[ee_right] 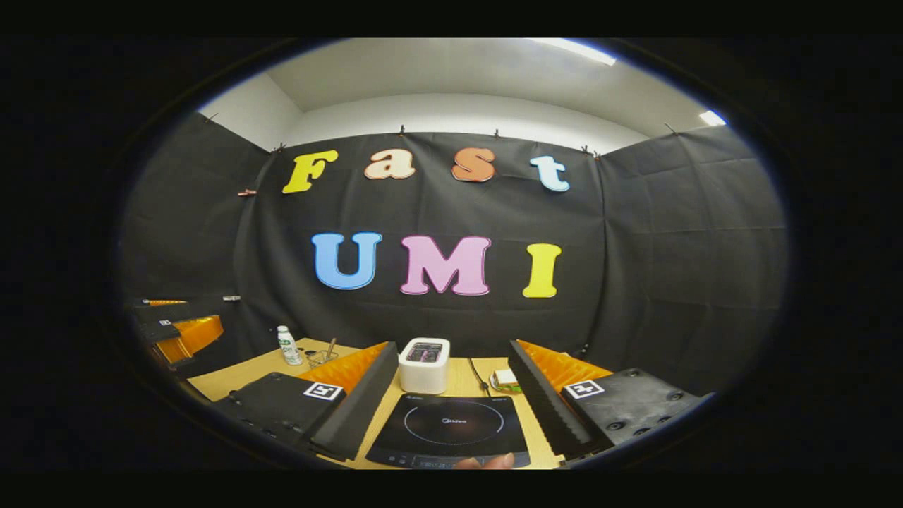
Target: First push the handle of the pot to place it horizontally, then grasp the pot with both hands and set it on the induction cooktop.
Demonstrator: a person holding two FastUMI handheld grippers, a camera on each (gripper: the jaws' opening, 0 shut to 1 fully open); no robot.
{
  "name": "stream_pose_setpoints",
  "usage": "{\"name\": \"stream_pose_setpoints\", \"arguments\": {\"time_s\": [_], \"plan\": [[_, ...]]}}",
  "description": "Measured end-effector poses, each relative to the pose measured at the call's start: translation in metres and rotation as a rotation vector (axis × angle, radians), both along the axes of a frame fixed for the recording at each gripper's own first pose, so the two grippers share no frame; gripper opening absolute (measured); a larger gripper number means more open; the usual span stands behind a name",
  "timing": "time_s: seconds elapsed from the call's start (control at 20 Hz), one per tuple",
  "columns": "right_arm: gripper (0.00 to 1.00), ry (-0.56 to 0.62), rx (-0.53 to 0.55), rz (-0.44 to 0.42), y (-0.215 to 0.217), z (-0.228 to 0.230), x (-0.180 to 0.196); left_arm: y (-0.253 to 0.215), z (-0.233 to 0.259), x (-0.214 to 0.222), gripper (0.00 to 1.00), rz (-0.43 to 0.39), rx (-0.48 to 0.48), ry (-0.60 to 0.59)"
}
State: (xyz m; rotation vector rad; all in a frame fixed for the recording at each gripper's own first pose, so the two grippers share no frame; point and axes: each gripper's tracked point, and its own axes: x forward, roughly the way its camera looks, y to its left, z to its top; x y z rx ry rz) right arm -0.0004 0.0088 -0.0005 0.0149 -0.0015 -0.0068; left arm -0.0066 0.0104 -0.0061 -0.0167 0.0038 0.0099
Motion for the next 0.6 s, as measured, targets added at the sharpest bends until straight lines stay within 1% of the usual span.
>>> {"name": "stream_pose_setpoints", "arguments": {"time_s": [0.1, 0.2, 0.4, 0.45, 0.6], "plan": [[0.98, 0.001, 0.001, -0.002, 0.001, 0.0, 0.001, -0.001, 0.004, -0.001, 0.93, -0.008, 0.003, -0.013], [0.98, 0.001, 0.001, -0.003, 0.002, 0.0, 0.0, -0.003, 0.006, -0.002, 0.83, -0.026, 0.009, -0.024], [0.98, -0.002, -0.008, 0.001, 0.005, -0.001, 0.0, -0.013, -0.007, -0.007, 0.21, -0.096, 0.022, 0.032], [0.98, -0.002, -0.008, 0.003, 0.006, 0.0, 0.0, -0.01, -0.009, -0.004, 0.05, -0.096, 0.016, 0.042], [0.98, 0.002, -0.007, 0.009, 0.009, -0.002, 0.001, -0.01, -0.03, -0.008, 0.05, -0.115, -0.003, 0.11]]}}
